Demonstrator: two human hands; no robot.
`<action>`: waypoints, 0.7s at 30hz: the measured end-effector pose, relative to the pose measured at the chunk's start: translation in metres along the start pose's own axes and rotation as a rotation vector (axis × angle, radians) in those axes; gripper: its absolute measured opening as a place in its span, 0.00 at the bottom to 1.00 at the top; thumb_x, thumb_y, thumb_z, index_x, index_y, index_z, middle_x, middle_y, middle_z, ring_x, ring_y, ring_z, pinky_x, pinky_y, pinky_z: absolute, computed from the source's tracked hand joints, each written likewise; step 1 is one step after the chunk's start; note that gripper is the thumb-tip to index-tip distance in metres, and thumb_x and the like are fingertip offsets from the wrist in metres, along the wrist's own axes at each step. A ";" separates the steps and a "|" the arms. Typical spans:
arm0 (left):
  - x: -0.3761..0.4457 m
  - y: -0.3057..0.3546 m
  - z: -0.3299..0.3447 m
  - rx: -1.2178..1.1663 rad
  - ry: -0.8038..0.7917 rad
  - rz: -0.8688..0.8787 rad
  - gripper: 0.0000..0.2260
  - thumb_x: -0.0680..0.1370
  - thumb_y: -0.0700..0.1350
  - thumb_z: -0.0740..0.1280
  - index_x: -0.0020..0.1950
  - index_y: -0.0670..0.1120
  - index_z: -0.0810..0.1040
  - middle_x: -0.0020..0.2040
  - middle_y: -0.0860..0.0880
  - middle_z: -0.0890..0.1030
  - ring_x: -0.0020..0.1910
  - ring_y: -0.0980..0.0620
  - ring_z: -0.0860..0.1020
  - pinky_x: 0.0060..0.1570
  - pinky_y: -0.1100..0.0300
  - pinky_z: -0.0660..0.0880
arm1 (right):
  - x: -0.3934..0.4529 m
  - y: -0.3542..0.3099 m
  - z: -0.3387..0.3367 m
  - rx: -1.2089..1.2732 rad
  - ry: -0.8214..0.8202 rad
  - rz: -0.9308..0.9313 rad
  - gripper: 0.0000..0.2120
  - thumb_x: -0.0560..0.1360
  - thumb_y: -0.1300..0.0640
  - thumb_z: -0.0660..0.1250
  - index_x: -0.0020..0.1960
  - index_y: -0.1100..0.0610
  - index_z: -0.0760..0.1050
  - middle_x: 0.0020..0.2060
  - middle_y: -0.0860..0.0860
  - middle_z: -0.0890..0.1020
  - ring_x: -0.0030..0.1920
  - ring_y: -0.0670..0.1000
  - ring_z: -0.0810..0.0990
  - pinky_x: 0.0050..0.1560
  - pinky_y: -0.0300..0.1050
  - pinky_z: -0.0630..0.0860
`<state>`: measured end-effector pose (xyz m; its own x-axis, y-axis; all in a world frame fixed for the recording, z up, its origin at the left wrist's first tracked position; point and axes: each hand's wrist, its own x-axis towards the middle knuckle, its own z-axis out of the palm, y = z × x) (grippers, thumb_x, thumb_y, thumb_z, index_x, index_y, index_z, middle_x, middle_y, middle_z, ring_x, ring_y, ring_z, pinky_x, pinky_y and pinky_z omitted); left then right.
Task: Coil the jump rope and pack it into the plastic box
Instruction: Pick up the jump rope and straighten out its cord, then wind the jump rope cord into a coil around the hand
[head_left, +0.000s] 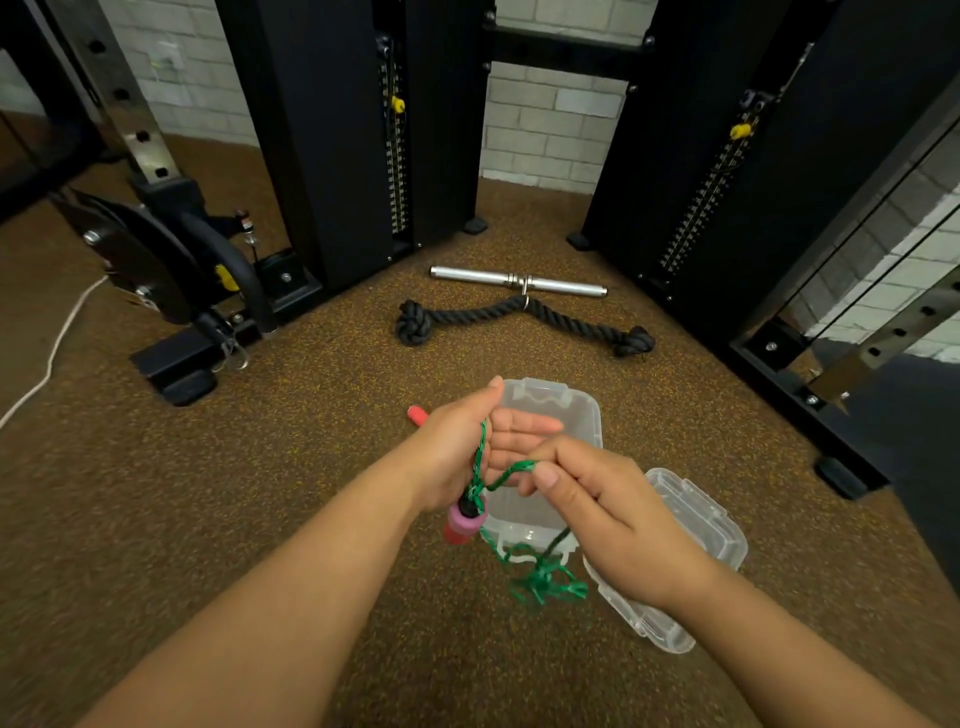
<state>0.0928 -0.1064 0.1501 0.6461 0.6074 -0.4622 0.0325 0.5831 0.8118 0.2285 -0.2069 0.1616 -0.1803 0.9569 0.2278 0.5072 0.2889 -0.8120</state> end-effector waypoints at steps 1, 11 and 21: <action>-0.002 0.000 0.001 -0.010 -0.017 -0.026 0.30 0.82 0.58 0.47 0.55 0.36 0.80 0.35 0.43 0.85 0.29 0.52 0.81 0.29 0.64 0.76 | 0.002 0.000 -0.001 0.044 -0.007 0.019 0.12 0.80 0.51 0.57 0.46 0.54 0.76 0.43 0.43 0.83 0.46 0.46 0.82 0.45 0.42 0.77; -0.008 0.002 0.005 0.086 -0.334 -0.210 0.46 0.72 0.73 0.41 0.49 0.36 0.82 0.42 0.36 0.83 0.41 0.42 0.83 0.47 0.52 0.79 | 0.012 0.014 -0.020 -0.061 0.125 0.069 0.11 0.76 0.45 0.59 0.40 0.49 0.74 0.34 0.47 0.78 0.34 0.46 0.75 0.36 0.40 0.71; -0.015 0.013 0.005 0.049 -0.303 -0.042 0.17 0.76 0.54 0.60 0.30 0.47 0.72 0.17 0.54 0.65 0.14 0.58 0.64 0.19 0.68 0.62 | 0.010 0.035 -0.034 0.427 0.006 0.425 0.11 0.79 0.54 0.59 0.46 0.53 0.80 0.27 0.46 0.70 0.29 0.43 0.69 0.34 0.39 0.71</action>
<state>0.0877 -0.1111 0.1695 0.8414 0.3901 -0.3740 0.0958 0.5734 0.8136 0.2728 -0.1857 0.1533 -0.0312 0.9863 -0.1617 0.1503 -0.1553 -0.9764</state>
